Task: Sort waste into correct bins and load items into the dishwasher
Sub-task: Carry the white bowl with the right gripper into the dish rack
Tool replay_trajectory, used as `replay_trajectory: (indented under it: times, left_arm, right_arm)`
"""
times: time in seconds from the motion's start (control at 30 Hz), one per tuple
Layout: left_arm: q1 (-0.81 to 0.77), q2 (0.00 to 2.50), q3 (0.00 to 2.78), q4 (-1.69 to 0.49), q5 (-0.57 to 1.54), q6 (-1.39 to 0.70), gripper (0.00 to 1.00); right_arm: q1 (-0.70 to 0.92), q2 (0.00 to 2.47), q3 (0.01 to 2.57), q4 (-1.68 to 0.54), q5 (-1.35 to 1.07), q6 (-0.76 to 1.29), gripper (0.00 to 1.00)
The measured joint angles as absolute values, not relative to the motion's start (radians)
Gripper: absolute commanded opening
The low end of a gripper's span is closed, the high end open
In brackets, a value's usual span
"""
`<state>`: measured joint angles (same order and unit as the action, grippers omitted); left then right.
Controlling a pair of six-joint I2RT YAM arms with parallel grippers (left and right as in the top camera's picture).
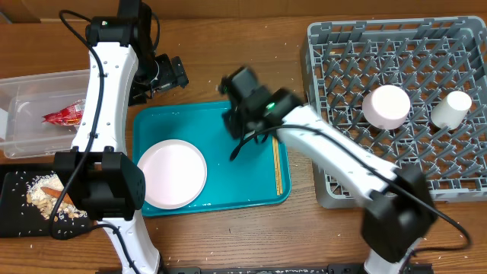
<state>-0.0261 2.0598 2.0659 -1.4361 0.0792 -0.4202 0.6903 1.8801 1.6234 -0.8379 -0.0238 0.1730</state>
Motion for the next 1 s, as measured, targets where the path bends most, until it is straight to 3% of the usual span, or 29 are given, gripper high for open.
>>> replay_trajectory:
  times: [0.13, 0.4, 0.63, 0.8, 1.0]
  left_arm:
    - [-0.026, 2.059, 2.066, -1.436, 0.079, -0.420, 1.00]
    - [-0.026, 2.059, 2.066, -1.436, 0.079, -0.420, 1.00]
    - [-0.026, 2.059, 2.066, -1.436, 0.079, -0.420, 1.00]
    - [-0.026, 2.059, 2.066, -1.436, 0.079, -0.420, 1.00]
    - [-0.026, 2.059, 2.066, -1.436, 0.079, -0.420, 1.00]
  right_arm:
    - [0.546, 1.765, 1.682, -0.866, -0.110, 0.194, 0.04]
    - [-0.083, 1.716, 1.686, -1.006, -0.588, 0.186, 0.04]
    - [-0.471, 1.723, 1.587, -1.159, -0.856, 0.105, 0.04]
    - [-0.645, 1.723, 1.461, -1.179, -1.047, 0.014, 0.04]
    - [-0.707, 1.722, 1.270, -1.092, -1.182, -0.031, 0.04]
